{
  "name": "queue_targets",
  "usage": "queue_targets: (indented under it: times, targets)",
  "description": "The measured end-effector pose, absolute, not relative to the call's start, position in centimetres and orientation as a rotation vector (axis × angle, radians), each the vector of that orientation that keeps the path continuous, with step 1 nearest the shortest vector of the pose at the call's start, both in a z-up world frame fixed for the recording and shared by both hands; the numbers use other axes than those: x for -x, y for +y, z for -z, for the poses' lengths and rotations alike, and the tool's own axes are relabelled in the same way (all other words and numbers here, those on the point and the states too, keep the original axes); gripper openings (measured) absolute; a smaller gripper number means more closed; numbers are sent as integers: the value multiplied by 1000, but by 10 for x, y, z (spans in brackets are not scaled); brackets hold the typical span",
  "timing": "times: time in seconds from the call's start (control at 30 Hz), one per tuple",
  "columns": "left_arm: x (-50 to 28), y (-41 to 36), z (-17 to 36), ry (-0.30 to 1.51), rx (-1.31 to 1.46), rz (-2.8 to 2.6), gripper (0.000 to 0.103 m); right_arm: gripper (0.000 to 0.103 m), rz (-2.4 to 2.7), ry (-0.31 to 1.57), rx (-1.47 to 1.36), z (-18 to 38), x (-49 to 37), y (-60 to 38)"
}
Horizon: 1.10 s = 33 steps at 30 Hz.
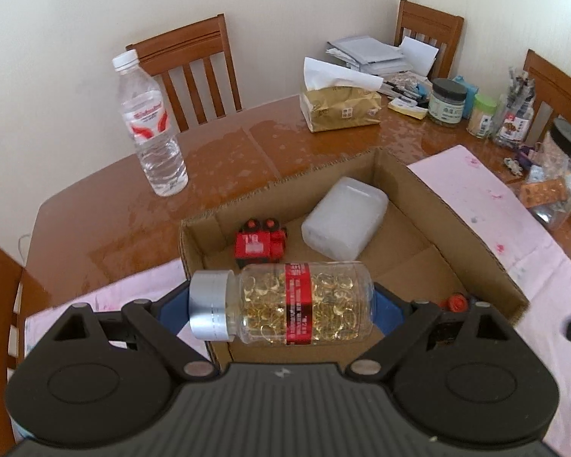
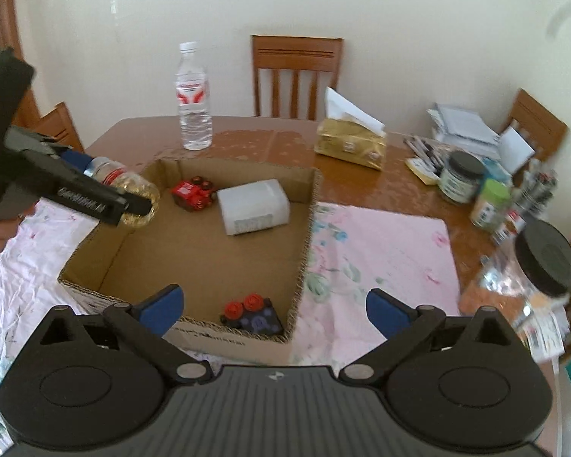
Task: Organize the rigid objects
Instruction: 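Carry the capsule jar and cube into the box and release both, then withdraw both grippers from the box toward the remaining items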
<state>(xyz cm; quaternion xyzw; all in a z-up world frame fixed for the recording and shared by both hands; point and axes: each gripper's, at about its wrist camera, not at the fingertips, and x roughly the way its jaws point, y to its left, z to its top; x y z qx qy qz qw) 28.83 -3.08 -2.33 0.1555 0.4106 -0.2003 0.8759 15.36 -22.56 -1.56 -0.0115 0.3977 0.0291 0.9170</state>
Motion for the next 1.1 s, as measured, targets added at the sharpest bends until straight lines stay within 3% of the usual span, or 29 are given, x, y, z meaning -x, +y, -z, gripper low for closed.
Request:
queue_targets:
  times: [0.37, 0.77, 1.1]
  targets:
    - [-315, -31, 29, 835, -297, 374, 95, 103, 28, 852, -2, 20, -134, -234]
    - [-258, -3, 18, 813, -235, 333, 100, 103, 29, 875, 9, 30, -128, -236]
    - [-190, 9, 52, 890, -201, 260, 100, 103, 21, 926, 7, 48, -116, -247]
